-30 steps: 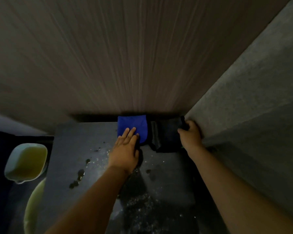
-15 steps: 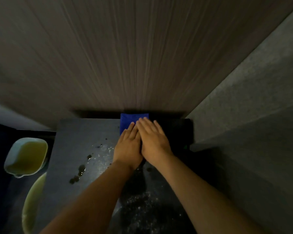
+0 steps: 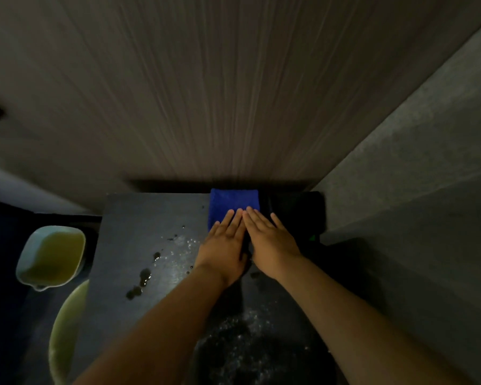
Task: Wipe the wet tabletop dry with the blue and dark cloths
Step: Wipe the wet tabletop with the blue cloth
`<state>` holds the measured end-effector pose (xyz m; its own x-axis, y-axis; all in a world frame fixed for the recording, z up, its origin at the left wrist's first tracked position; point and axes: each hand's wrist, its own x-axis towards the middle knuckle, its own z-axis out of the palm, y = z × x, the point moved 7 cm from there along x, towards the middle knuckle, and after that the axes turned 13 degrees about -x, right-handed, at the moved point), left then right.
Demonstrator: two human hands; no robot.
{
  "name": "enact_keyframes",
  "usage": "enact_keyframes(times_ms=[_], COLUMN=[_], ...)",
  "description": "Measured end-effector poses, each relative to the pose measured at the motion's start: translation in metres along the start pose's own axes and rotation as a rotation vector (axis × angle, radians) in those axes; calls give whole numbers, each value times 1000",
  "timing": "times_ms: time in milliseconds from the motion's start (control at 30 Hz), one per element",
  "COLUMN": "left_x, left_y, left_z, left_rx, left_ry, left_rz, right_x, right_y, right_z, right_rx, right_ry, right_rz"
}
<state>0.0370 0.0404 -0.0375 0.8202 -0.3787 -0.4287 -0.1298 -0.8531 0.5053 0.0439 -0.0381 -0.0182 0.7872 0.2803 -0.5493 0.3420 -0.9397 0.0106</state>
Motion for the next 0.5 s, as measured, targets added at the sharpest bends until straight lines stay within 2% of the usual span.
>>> enact_keyframes(times_ms=[500], left_x=[-7], left_y=[-29], left_z=[-11], left_rx=[56], left_ry=[-51], left_rz=[-41], right_x=[20], right_y=[-33], right_z=[-12], right_rx=[2], right_ry=[-52], right_rz=[-38])
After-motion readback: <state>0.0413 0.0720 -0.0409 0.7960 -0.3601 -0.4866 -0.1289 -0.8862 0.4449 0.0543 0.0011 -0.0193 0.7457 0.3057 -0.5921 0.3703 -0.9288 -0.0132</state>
